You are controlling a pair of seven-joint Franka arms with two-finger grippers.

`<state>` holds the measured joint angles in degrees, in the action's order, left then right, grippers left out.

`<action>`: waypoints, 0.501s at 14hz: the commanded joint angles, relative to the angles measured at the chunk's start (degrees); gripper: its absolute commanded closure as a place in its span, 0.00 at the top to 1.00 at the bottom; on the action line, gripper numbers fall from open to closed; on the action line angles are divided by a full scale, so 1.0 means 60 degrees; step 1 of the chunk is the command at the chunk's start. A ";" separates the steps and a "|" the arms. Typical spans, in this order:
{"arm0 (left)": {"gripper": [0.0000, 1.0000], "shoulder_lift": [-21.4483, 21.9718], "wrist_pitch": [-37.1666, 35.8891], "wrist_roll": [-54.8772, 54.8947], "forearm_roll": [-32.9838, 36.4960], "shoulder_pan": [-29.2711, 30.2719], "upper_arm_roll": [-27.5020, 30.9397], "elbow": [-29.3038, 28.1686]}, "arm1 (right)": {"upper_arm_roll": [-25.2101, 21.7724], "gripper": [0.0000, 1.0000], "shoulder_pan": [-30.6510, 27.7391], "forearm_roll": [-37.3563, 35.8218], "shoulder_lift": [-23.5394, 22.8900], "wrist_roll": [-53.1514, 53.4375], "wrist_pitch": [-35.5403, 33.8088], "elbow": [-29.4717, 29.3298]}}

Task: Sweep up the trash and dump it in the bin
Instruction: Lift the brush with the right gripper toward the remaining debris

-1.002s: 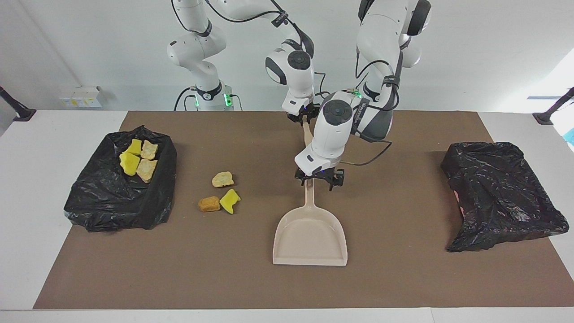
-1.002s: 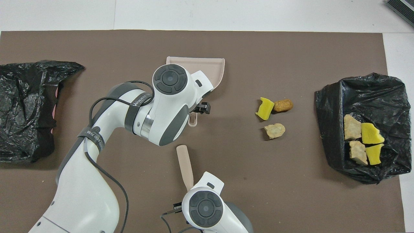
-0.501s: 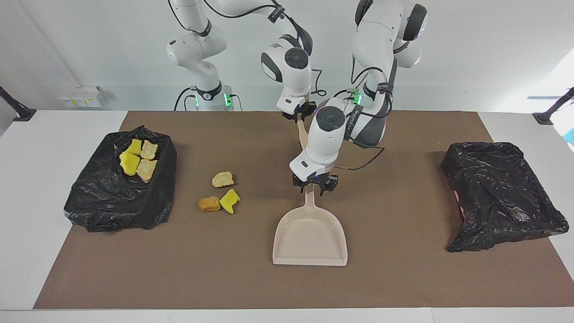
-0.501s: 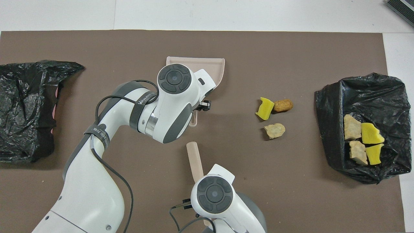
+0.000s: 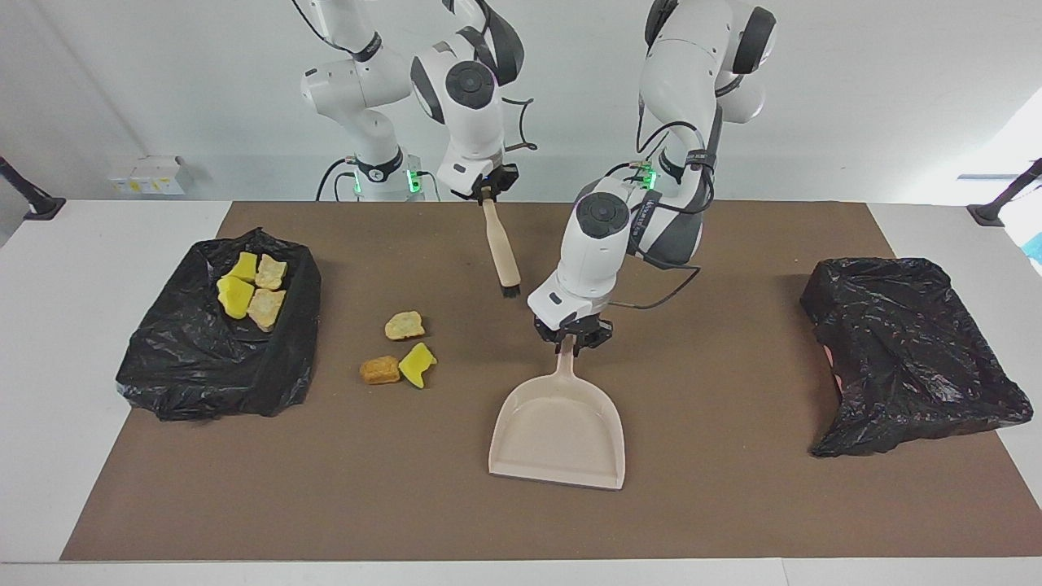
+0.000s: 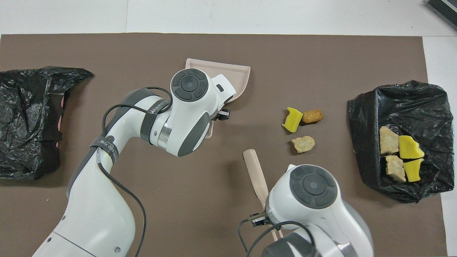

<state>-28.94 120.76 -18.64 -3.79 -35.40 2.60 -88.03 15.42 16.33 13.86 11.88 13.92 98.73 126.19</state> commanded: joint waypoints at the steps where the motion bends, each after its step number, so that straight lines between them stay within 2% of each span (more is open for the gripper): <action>1: 0.00 0.0368 -0.0131 0.0993 0.0001 0.0129 0.0123 -0.0005 | 0.0082 0.00 -0.1296 -0.0374 0.0845 -0.1013 -0.0720 0.0193; 4: 0.00 0.0632 -0.0204 0.2250 0.0001 0.0494 0.0211 -0.0209 | 0.0111 0.00 -0.2499 -0.1383 0.0833 -0.1702 -0.0637 0.0222; 7: 0.00 0.1232 -0.0204 0.4665 0.0001 0.0919 0.0211 -0.0941 | 0.0097 0.00 -0.3088 -0.2947 -0.0145 -0.2452 0.0606 0.0150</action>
<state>-25.66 119.76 1.07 -3.77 -31.46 4.08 -88.97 15.17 -0.35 1.33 15.13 1.17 98.28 127.07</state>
